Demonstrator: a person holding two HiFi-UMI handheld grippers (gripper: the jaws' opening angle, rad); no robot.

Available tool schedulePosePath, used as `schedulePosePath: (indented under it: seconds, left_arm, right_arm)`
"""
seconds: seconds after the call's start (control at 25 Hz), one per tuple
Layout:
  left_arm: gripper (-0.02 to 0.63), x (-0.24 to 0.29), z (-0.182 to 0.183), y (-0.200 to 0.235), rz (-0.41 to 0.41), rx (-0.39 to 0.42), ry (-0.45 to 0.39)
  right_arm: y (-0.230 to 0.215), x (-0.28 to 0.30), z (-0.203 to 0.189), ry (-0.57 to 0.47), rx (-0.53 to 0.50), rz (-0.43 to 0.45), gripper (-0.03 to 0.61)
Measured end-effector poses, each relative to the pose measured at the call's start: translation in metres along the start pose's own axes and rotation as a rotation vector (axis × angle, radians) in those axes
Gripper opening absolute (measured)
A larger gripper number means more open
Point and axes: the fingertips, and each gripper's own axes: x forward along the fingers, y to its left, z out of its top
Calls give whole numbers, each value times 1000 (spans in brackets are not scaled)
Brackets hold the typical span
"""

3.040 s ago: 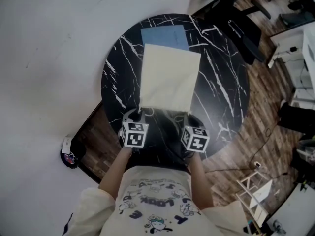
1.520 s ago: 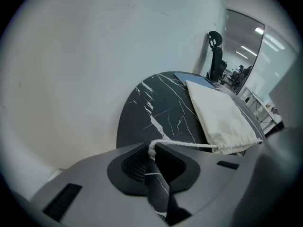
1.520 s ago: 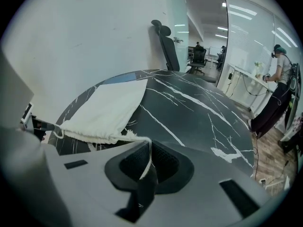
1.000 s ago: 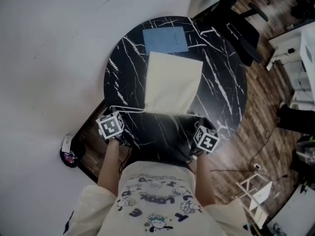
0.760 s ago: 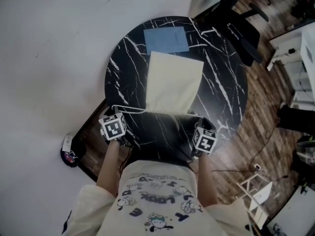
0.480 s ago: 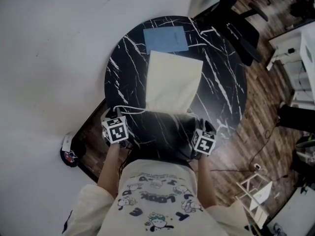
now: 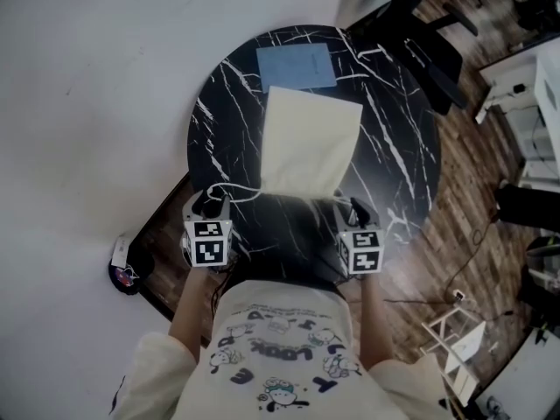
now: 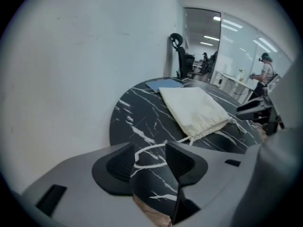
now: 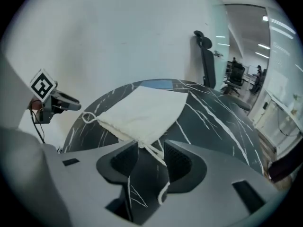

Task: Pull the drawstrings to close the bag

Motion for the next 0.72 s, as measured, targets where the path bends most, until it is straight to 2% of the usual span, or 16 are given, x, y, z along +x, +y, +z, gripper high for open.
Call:
schedulePosePath:
  seconds: [0.12, 0.24, 0.36, 0.44, 0.52, 0.6, 0.72]
  left_arm:
    - [222, 0, 7, -33, -114, 108, -6]
    - [236, 7, 14, -64, -193, 260, -8]
    - [245, 18, 12, -92, -287, 407, 40]
    - [245, 25, 12, -103, -312, 497, 72]
    - [245, 32, 17, -105, -303, 540, 76]
    - [245, 37, 21, -105, -304, 537, 84]
    - [245, 43, 13, -106, -334, 571, 148]
  right_arm:
    - [17, 10, 5, 31, -131, 72, 181]
    - [24, 19, 2, 79, -259, 90, 181]
    - [26, 27, -3, 137, -388, 108, 181]
    - [27, 32, -8, 185, -482, 125, 181]
    - [26, 38, -13, 229, -557, 138, 159]
    - [25, 42, -19, 273, -610, 151, 119]
    - [24, 44, -25, 317, -647, 161, 63]
